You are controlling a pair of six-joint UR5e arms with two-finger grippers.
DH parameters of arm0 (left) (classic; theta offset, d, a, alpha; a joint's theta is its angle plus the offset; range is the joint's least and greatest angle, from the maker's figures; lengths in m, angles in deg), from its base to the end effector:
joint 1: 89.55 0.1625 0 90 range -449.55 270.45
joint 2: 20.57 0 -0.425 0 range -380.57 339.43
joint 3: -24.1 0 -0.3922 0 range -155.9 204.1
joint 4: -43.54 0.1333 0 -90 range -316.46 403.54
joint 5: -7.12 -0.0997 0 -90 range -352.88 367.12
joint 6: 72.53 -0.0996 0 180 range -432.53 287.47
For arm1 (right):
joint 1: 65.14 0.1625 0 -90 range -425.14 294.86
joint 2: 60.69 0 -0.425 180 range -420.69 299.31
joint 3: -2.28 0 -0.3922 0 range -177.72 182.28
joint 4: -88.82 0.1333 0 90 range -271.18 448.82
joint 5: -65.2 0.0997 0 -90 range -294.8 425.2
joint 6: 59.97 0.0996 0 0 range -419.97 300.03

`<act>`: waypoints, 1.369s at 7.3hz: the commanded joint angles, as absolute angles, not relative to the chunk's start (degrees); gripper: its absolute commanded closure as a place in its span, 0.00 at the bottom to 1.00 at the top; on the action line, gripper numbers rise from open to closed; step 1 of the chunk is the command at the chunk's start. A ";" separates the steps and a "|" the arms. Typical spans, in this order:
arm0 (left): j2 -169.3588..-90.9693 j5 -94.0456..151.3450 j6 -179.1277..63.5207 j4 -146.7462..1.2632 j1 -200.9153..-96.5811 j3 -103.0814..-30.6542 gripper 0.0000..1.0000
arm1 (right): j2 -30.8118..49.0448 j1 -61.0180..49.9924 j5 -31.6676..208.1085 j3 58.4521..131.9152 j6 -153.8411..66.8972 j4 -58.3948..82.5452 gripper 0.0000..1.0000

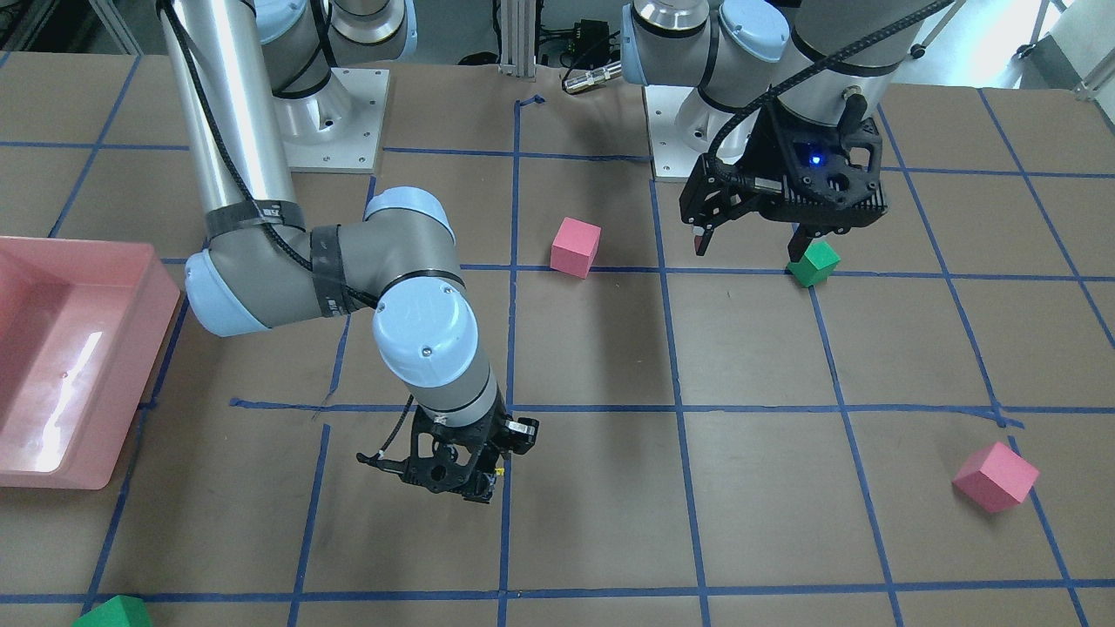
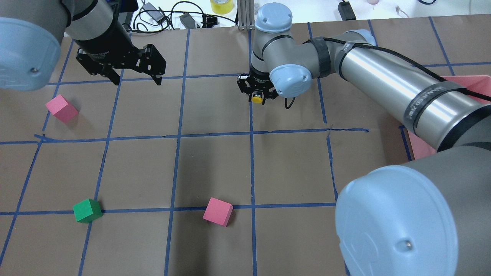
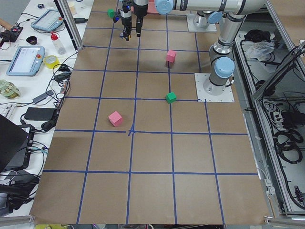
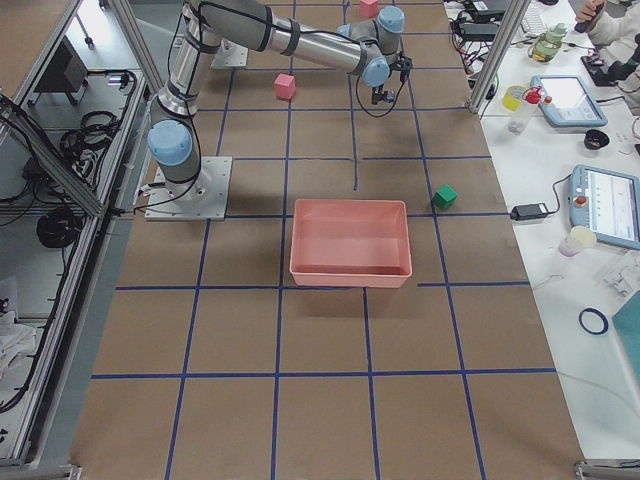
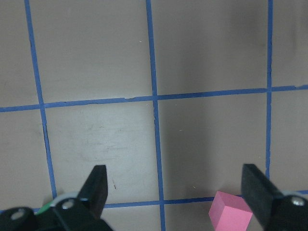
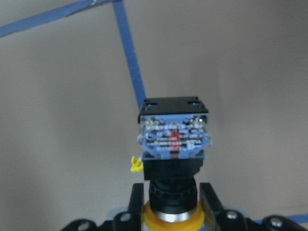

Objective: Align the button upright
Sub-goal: 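Carry the button to the table center and set it down lying sideways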

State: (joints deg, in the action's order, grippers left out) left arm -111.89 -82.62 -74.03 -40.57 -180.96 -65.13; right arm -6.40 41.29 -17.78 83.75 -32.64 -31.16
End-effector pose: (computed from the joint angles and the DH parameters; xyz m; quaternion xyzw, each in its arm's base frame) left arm -0.1463 -0.5071 0.4937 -0.0255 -0.9986 0.0466 0.0022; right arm 0.3379 -0.6316 0.2346 0.0933 0.9935 0.0002 0.0659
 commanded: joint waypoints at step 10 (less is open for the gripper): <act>-111.89 -82.62 -73.59 -36.89 -180.96 -65.55 0.00 | -6.75 42.96 -17.24 84.01 -50.71 -33.18 0.00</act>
State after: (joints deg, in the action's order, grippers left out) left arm -111.85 -82.59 -73.83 -38.14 -180.96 -65.52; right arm -9.24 43.03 -17.04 83.71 -47.46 -34.03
